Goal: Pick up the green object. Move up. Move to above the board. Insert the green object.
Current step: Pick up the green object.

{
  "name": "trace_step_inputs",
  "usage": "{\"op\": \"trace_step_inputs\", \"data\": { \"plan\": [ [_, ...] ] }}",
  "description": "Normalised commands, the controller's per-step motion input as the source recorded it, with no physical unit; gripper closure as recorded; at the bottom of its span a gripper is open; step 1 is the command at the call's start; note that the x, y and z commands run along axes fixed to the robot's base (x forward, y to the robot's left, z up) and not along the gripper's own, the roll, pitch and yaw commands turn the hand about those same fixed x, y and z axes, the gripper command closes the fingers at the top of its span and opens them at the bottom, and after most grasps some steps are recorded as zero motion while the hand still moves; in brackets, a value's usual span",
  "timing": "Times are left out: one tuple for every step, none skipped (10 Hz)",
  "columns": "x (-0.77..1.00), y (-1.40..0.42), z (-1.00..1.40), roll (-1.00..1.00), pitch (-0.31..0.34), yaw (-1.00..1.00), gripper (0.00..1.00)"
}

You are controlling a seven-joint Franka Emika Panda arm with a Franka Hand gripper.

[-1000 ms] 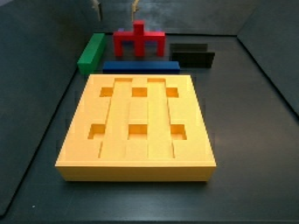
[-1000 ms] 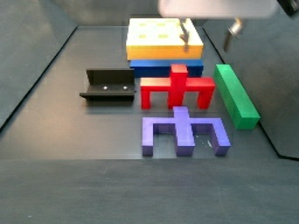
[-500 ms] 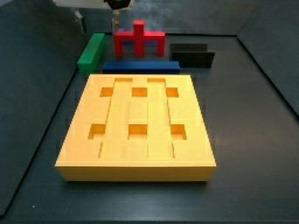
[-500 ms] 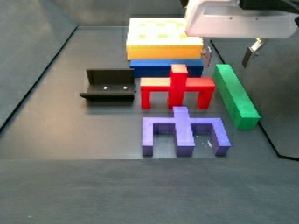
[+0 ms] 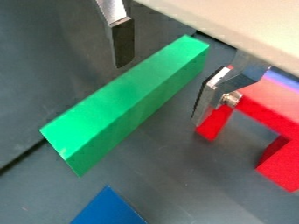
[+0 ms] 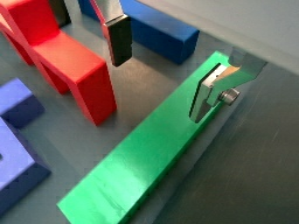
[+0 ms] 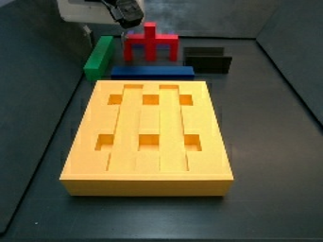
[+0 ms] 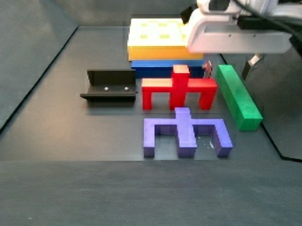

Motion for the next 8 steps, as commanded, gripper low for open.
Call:
{"op": "trace_step_inputs", "data": {
  "plan": [
    [-0.08,0.15,-0.36,0.17,0.000,0.00,0.00],
    [-0.25,0.15,-0.17,0.11,0.000,0.00,0.00],
    [-0.14,0.15,-0.20,0.07,0.000,0.00,0.00],
    [-0.04,0.15,-0.20,0.04,0.000,0.00,0.00],
    [-0.33,0.00,0.00,0.03,0.000,-0.01,0.00],
    [-0.08,-0.04,0.26,0.02,0.000,0.00,0.00],
    [-0.12,-0.06,0.26,0.02,0.000,-0.02,0.00],
    [-0.05,-0.10,0.31,0.03,0.000,-0.01,0.00]
  ]
}}
